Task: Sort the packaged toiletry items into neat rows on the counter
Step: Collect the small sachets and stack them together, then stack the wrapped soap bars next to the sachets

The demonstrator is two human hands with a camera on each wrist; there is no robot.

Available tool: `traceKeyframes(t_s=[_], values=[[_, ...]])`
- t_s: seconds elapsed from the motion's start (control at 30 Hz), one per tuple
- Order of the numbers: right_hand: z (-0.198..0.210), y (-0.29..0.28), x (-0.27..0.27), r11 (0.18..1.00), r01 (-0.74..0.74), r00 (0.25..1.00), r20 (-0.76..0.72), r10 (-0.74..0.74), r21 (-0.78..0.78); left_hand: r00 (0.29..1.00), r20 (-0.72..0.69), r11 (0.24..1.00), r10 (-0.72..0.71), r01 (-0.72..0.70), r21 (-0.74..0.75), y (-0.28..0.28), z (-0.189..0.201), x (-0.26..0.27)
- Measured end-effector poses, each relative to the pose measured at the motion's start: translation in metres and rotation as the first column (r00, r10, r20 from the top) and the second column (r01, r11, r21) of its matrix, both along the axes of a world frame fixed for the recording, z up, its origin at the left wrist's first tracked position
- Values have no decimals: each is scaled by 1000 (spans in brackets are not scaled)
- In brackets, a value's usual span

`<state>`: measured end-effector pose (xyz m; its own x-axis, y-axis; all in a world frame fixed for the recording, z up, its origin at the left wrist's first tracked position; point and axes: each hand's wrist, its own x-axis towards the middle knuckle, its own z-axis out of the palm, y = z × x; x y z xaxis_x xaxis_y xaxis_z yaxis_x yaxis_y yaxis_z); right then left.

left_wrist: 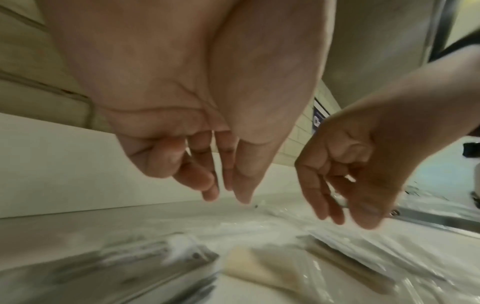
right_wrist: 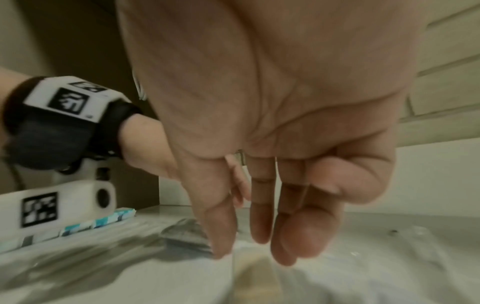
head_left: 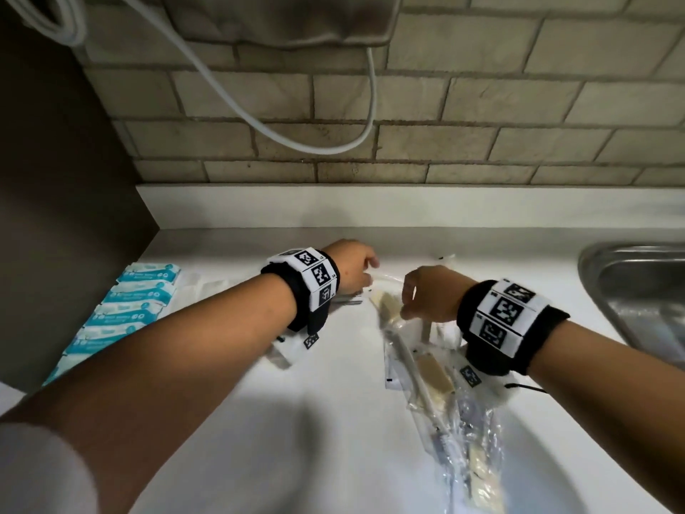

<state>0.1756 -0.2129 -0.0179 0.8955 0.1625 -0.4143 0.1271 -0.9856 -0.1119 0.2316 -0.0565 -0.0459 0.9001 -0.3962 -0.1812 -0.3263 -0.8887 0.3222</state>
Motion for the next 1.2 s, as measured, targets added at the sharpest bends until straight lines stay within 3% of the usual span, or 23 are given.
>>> traceKeyframes(t_s=[0.07,0.2,0.4,0.5,0.73,0.87,1.03,1.2], values=[[-5,-15,-18,999,27,998,-56,-29,-44,992,-50,991,-119,122,52,-24,-4,-2],[-18,-34,-50,995,86,990,-109,-91,-50,959,-94,912,-266,282,297,-52,-13,-6],[-29,-38,-68,981,194,974,-121,-189,28,951,-105,850,-290,306,429,-63,-16,-11],[-25,-36,-70,985,172,975,-143,-168,13,955,-103,849,-277,293,440,-64,-19,-10],[-18,-41,-72,993,105,984,-140,-111,-48,969,85,942,-232,202,268,-58,-30,-7],[-20,-52,-69,986,162,986,-49,-160,42,986,31,984,-162,159,82,-58,-21,-15],[-16,-60,-65,989,8,996,-91,6,145,995,31,958,-91,96,-269,-52,-1,-39],[-20,-42,-74,979,-188,959,-202,200,78,998,10,956,-70,69,-284,-42,7,-71]])
